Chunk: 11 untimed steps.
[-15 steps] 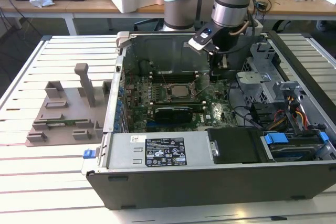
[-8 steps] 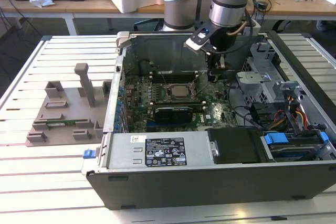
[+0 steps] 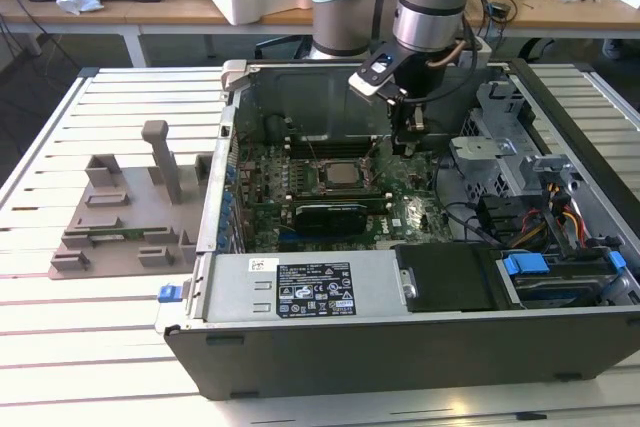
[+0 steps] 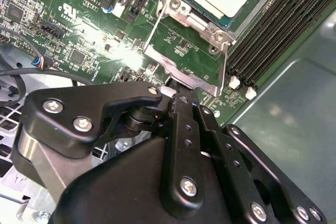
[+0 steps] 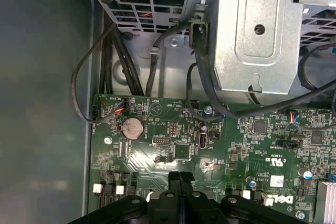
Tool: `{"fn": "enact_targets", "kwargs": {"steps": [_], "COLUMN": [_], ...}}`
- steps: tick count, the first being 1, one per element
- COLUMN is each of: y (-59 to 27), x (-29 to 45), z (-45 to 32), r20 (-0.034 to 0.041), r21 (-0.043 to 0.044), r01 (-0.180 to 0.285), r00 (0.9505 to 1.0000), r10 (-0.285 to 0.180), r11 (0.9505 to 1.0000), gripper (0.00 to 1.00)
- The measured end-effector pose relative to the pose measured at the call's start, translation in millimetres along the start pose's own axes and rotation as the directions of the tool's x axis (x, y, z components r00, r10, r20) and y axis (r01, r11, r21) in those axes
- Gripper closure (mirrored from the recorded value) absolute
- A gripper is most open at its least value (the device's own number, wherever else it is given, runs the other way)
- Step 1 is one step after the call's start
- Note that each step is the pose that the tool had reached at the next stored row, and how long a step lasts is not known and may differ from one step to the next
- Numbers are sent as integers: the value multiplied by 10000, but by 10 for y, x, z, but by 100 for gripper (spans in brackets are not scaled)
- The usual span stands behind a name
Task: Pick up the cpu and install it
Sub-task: 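Close the cpu cover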
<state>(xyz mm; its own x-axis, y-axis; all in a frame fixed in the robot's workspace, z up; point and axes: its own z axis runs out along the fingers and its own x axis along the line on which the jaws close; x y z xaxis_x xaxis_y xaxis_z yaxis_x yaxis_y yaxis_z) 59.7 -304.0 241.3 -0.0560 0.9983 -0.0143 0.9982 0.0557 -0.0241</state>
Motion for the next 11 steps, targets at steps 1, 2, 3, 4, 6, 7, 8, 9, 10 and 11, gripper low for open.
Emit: {"fn": "enact_targets", "kwargs": {"steps": [1,2,3,4,6,7,8,9,10,11], "y": [-4,-10,-13,-16,-22,-26,-29,-32,-39,-43], "x": [0,1,1,1,1,1,2,2,2,3], "z": [0,0,0,0,0,0,0,1,1,1], "r20": [0,0,1,0,0,1,0,0,0,1], "r21": [-2,-5,-6,-5,-6,-6,-7,-7,-7,-7], "r01": [0,-1,-1,0,0,-1,0,-1,0,-1], "r00": [10000,10000,10000,10000,10000,10000,10000,10000,10000,10000], "r10": [0,1,1,0,0,1,0,1,0,1], "r11": [10000,10000,10000,10000,10000,10000,10000,10000,10000,10000], "gripper": [89,89,89,89,89,89,89,89,89,89]}}
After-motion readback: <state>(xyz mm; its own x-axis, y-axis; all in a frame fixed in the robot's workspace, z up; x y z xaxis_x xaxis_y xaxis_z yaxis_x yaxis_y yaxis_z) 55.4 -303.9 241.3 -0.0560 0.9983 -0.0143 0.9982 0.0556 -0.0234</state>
